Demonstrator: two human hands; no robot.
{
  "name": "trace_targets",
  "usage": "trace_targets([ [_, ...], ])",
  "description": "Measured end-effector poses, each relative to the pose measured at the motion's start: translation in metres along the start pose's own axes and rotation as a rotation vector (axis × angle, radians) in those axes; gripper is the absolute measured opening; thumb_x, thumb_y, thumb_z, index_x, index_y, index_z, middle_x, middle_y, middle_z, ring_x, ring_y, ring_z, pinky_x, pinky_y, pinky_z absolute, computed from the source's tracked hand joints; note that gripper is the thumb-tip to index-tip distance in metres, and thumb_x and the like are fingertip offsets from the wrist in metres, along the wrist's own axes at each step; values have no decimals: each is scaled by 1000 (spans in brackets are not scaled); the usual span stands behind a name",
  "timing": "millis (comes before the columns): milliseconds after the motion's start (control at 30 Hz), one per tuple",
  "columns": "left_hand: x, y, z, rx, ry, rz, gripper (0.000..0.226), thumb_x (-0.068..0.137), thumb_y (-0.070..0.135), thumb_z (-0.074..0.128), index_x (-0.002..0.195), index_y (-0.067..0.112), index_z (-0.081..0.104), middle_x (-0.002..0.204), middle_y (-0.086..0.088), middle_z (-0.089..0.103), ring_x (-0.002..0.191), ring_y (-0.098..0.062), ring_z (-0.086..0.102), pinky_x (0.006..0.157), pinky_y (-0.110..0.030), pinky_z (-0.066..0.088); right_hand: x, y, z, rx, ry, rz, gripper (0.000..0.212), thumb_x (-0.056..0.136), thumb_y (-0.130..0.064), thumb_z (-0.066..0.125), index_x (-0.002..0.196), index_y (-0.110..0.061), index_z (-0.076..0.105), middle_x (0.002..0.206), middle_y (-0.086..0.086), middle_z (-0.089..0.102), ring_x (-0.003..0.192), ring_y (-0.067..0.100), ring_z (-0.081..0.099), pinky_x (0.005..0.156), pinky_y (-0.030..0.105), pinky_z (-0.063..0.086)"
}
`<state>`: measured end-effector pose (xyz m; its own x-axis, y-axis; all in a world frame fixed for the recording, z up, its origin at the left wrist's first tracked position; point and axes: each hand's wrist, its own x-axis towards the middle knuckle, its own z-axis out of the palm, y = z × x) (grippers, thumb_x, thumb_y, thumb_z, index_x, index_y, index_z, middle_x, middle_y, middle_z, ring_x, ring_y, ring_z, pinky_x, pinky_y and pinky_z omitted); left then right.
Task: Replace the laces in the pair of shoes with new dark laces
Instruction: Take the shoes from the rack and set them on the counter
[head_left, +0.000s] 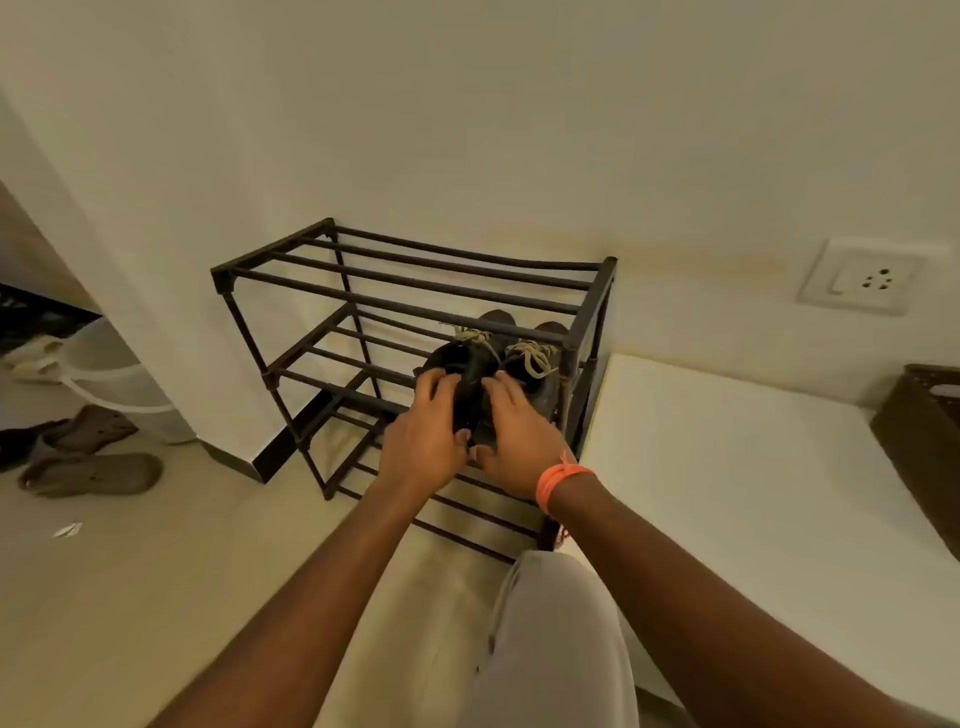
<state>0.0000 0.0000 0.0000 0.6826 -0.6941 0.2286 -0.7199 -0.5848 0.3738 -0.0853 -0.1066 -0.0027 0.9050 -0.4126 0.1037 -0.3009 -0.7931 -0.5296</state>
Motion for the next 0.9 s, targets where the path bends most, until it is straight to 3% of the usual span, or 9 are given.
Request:
trace_targets([
  [67, 23, 0, 3, 131, -35, 12, 80, 86, 27, 68, 149, 20, 19, 157, -4, 15, 108, -28, 60, 85, -41, 55, 19, 2, 3, -33, -21, 102, 86, 83, -20, 68, 151, -17, 14, 160, 10, 9, 123, 34, 52, 99, 45, 49],
  [167, 54, -2, 17, 303, -165, -44, 86, 84, 33, 68, 150, 16, 15, 153, -11, 23, 111, -34, 58, 87, -44, 50, 41, 15, 6, -19, 20, 210, 60, 83, -21, 68, 134, -10, 38, 134, 15, 43, 109, 35, 57, 89, 44, 52],
  [233, 66, -5, 24, 363, -185, -72, 70, 84, 33, 69, 141, 13, 33, 138, -12, 40, 108, -34, 58, 85, -45, 50, 47, 19, 4, -7, 67, 222, 38, 84, -20, 68, 116, -11, 49, 116, 13, 56, 101, 32, 60, 81, 38, 52],
  [300, 73, -7, 24, 355, -115, -79, 44, 86, 27, 66, 124, 13, 48, 124, -11, 52, 99, -31, 61, 80, -43, 52, 48, 19, -1, -36, 91, 174, 32, 85, -20, 68, 112, -12, 52, 111, 12, 61, 98, 31, 61, 80, 37, 51],
  [433, 63, -18, 3, 268, -7, -54, 32, 83, 19, 68, 111, 14, 55, 115, -6, 56, 92, -27, 63, 79, -43, 54, 39, 11, -13, -117, 99, 33, 31, 87, -23, 66, 115, -15, 54, 110, 8, 63, 98, 27, 62, 83, 37, 53],
  [600, -2, -33, -62, 298, 9, -16, 37, 82, 20, 71, 115, 18, 56, 115, -3, 56, 90, -20, 60, 82, -37, 52, -7, -24, -26, -96, 38, -184, 31, 87, -29, 66, 114, -16, 58, 106, 5, 64, 96, 23, 61, 85, 40, 53],
  [733, -76, -40, -132, 397, -40, -9, 40, 79, 22, 74, 116, 20, 58, 116, 0, 57, 89, -18, 57, 71, -29, 46, -62, -45, -52, 6, -80, -320, 34, 83, -31, 71, 114, -20, 60, 102, 2, 65, 92, 18, 60, 86, 39, 53],
  [900, -164, -33, -195, 393, 22, 7, 46, 72, 17, 80, 115, 21, 63, 104, 6, 59, 85, -15, 56, 62, -28, 47, -145, -43, -116, 6, -153, -325, 35, 82, -23, 74, 115, -21, 63, 103, -1, 67, 94, 15, 62, 88, 36, 54],
])
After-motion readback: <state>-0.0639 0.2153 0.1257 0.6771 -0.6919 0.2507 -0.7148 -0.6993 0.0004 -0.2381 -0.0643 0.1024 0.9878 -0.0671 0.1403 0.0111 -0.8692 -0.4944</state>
